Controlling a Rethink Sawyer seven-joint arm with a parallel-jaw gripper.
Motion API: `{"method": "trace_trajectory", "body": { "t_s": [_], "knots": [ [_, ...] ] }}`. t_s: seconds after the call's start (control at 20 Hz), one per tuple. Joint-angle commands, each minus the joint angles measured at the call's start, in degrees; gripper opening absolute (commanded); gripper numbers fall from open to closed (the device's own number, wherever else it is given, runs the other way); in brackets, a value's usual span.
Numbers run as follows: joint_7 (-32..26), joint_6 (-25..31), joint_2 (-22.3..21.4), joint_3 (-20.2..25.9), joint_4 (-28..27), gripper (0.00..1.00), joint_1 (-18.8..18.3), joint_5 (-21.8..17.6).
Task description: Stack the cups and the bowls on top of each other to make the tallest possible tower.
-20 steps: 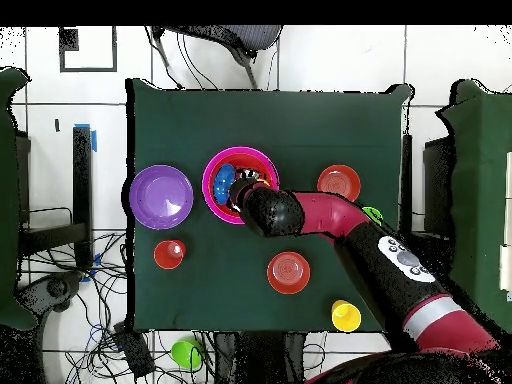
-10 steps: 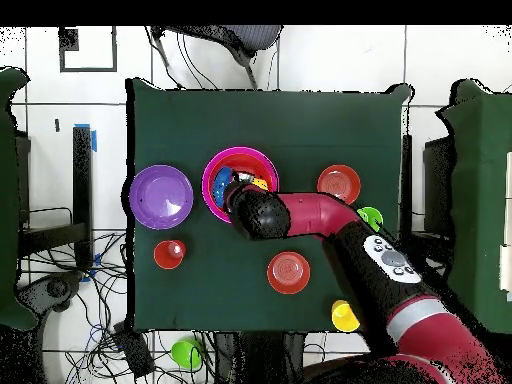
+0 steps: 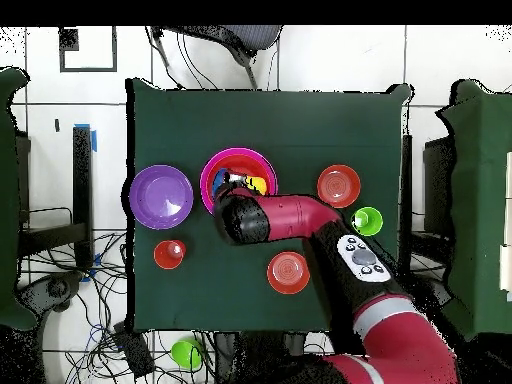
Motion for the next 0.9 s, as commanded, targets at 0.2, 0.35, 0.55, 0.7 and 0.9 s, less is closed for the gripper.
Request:
{"method": "trace_trajectory", "body": {
  "t_s": [0.2,0.35,0.55,0.7,0.9],
  "knots": [
    [17.25,-3.06,5.04,-14.14,-4.22,1.00,7.02,-0.27],
    [16.78,-4.95,5.21,-16.10,-4.75,1.00,8.19,-0.01],
    [15.88,-7.03,5.26,-18.69,-5.73,1.00,9.85,-0.15],
    [15.44,-5.00,6.55,-24.82,-8.76,1.00,14.65,-0.13],
    [15.67,-4.72,8.78,-30.16,-11.45,1.00,18.26,-0.03]
  ]
}}
